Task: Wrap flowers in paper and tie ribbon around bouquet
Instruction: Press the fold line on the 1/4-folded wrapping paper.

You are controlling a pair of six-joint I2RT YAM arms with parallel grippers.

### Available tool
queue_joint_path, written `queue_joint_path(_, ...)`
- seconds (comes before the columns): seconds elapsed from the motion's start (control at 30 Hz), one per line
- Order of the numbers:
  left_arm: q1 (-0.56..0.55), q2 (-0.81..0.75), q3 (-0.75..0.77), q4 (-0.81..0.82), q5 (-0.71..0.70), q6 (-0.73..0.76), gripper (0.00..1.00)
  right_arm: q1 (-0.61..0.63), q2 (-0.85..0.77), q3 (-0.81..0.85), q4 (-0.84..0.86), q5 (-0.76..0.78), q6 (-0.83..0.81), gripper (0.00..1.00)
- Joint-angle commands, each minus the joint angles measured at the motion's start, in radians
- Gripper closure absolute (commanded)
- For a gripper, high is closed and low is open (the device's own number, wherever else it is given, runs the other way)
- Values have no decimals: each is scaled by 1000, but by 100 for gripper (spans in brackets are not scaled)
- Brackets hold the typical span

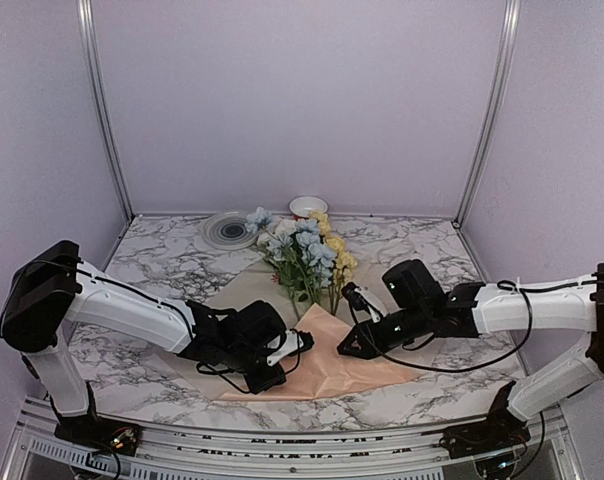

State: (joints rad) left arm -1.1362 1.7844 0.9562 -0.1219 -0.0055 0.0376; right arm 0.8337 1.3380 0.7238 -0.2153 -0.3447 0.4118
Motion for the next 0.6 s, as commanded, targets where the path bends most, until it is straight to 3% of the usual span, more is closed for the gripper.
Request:
queue_joint_path(0.0, -1, -22, -11, -81, -37, -16, 69, -1, 69, -64, 186, -163, 52, 78)
queue_joint_path(0.17, -4, -61, 6, -79, -49, -14, 68, -1, 172, -72, 91, -55, 57, 83)
queue_joint_path(0.37, -86, -117, 84, -52, -72, 31, 68, -2, 218, -79, 52, 6, 82, 86)
queue_joint_path(0.57, -124, -7, 133, -25, -20, 19, 69, -2, 214, -80, 43, 28, 98, 86)
